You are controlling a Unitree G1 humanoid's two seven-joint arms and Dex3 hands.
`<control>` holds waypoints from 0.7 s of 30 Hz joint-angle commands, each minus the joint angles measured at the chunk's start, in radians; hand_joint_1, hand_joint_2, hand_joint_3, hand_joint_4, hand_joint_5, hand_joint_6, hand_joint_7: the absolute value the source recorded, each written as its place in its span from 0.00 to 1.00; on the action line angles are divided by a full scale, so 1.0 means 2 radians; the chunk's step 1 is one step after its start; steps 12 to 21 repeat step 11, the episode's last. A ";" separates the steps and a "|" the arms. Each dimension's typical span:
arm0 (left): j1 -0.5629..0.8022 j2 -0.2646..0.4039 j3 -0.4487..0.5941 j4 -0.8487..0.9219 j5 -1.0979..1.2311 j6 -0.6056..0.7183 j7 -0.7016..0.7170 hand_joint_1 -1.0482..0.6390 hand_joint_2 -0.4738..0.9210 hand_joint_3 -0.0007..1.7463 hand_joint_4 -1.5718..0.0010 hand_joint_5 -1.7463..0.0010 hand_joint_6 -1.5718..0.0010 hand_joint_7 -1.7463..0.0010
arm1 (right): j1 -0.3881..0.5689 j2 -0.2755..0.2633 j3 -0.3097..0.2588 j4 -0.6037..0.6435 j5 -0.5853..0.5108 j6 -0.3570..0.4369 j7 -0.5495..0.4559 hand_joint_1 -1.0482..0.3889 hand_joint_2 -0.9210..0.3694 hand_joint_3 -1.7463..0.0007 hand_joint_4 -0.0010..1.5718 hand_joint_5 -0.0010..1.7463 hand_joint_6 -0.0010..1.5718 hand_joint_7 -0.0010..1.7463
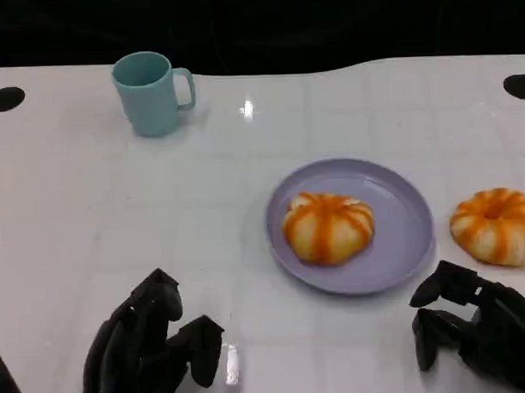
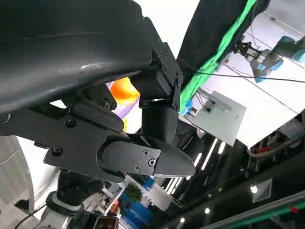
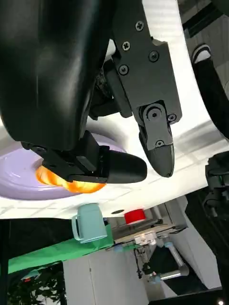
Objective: Grasp the bread from the table and place it into the plate.
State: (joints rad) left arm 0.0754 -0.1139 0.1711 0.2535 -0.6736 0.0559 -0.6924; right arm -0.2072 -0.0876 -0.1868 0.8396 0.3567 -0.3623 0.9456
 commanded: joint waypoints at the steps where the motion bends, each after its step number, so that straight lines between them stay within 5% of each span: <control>1: -0.004 0.011 0.001 0.014 0.009 -0.003 -0.018 0.19 0.98 0.12 0.27 0.00 0.41 0.04 | -0.005 -0.010 -0.009 0.014 0.006 0.008 0.001 0.32 0.00 0.90 0.45 0.97 0.45 0.78; 21: -0.013 0.013 0.006 0.029 0.015 -0.011 -0.028 0.19 0.99 0.09 0.27 0.00 0.39 0.10 | -0.021 -0.005 -0.020 0.056 0.001 -0.021 0.002 0.34 0.00 0.90 0.49 0.95 0.49 0.74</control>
